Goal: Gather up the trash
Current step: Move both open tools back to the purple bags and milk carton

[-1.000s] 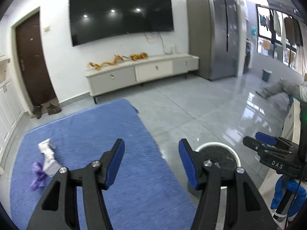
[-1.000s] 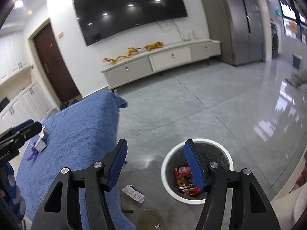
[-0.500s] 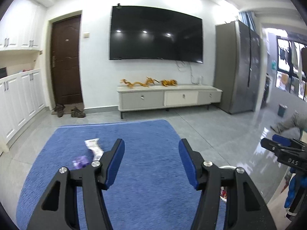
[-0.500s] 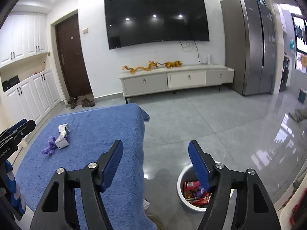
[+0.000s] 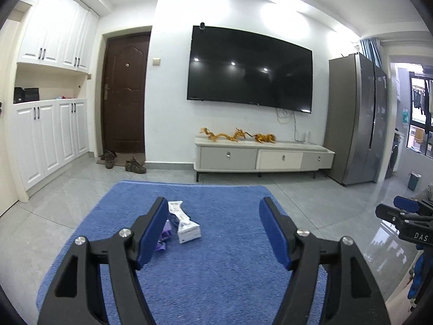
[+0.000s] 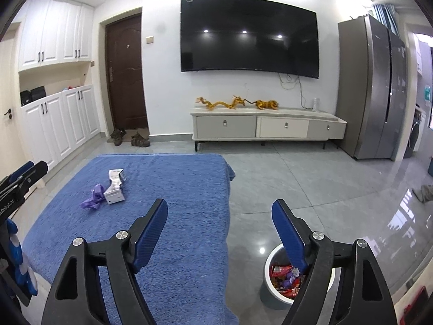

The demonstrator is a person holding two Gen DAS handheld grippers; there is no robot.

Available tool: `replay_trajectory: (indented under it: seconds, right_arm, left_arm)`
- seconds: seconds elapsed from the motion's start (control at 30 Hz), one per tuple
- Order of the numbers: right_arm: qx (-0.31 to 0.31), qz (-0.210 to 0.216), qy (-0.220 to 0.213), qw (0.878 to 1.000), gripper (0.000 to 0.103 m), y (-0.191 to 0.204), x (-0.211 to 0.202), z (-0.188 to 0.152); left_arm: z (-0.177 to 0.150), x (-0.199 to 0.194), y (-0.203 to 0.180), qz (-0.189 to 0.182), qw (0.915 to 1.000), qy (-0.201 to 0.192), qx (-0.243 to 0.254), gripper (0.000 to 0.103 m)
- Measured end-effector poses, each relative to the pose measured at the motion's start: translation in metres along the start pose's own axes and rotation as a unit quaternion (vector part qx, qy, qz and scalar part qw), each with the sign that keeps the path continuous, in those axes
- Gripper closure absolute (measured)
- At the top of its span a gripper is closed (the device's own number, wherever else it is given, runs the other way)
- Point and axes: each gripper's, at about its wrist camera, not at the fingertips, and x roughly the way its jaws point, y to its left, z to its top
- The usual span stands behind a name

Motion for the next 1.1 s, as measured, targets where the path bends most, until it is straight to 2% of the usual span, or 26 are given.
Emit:
replay_trajectory:
  seconds: [0.2, 0.3, 0.5, 0.77, 0.83, 1.1]
  right_arm:
    - [-0.006, 0.007, -0.003, 1.0, 0.024, 0.01, -0.011, 0.0]
    - [-0.013, 0.006, -0.002, 1.0, 0.024, 0.015, -0.014, 0.002]
    - [-0.013, 0.014, 0.009, 1.0, 0.024, 0.026, -0.006, 0.004]
    - [0.013, 0.041, 0.054, 0.998, 0.024, 0.035, 0.031, 0.002]
    - [0.006, 0.042, 0.064, 0.997, 0.024, 0.043, 0.04, 0.001]
    - [-0.011, 0.055, 0.1, 0.993, 0.024, 0.07, 0.08, -0.001]
  left_arm:
    - [-0.001, -0.013, 0.012, 0.002, 0.9998, -0.012, -0.013, 0.03]
    - [-0.002, -0.014, 0.017, 0.001, 0.9999, -0.001, -0.014, 0.022]
    - [-0.008, -0.003, 0.025, -0.004, 0.9997, 0.023, -0.006, 0.022]
    - [-0.043, 0.021, 0.031, -0.03, 0.9962, 0.082, -0.003, 0.022]
    - [-0.052, 0.032, 0.032, -0.038, 0.9937, 0.105, -0.01, 0.022]
    - [-0.08, 0.061, 0.046, -0.046, 0.9872, 0.15, -0.03, 0.022]
